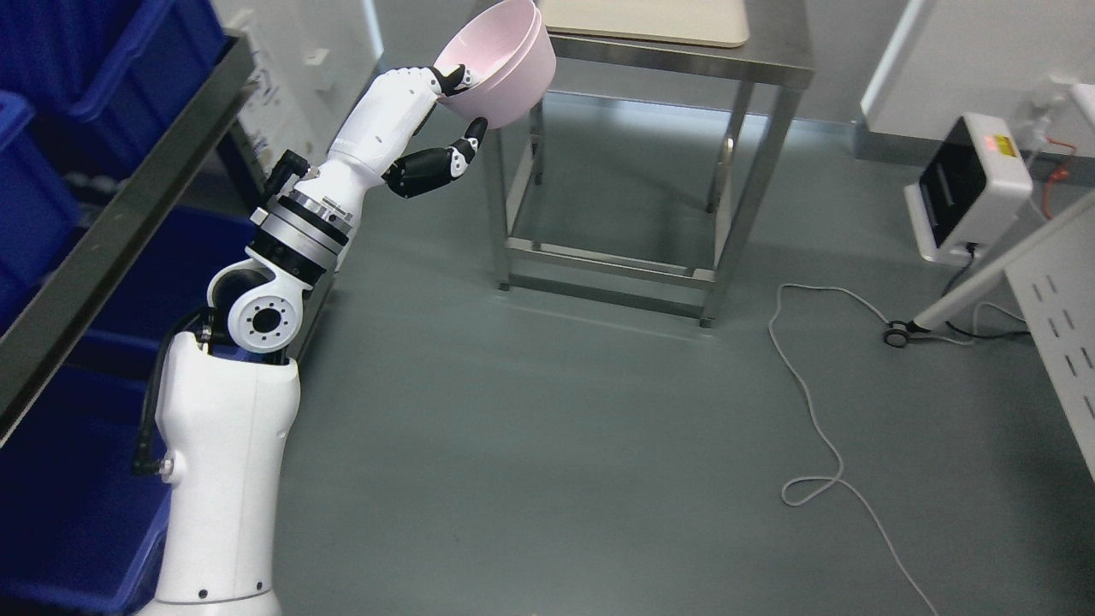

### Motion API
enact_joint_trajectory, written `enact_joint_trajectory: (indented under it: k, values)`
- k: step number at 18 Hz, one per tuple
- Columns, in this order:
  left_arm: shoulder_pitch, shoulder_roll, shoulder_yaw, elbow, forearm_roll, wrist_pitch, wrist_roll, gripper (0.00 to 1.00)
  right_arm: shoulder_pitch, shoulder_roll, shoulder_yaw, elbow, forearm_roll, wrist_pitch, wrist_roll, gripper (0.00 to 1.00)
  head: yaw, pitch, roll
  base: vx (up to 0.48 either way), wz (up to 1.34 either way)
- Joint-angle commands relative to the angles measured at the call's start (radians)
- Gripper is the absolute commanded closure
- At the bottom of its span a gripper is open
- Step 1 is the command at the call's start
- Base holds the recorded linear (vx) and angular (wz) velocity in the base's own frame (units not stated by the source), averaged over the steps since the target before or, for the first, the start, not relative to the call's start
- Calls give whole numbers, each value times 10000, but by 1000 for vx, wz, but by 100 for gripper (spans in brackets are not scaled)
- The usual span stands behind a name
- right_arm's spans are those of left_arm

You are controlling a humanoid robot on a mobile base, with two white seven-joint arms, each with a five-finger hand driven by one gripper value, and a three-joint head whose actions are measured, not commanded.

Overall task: Stack pink IKEA bowls on left shelf middle
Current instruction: 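Hold the bowls up while turning toward the shelf of blue bins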

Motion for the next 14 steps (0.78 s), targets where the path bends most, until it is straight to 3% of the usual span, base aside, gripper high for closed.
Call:
enact_joint_trajectory:
  k: [1,14]
  values:
    - [-37,275,201,-13,-5,13,14,93,-2,-175,-92,0,77,1,-21,0,0,0,0,-322,578]
    - [-511,112,109,-13,-20,89,14,93,-2,-175,-92,0,77,1,-5,0,0,0,0,-227,1091]
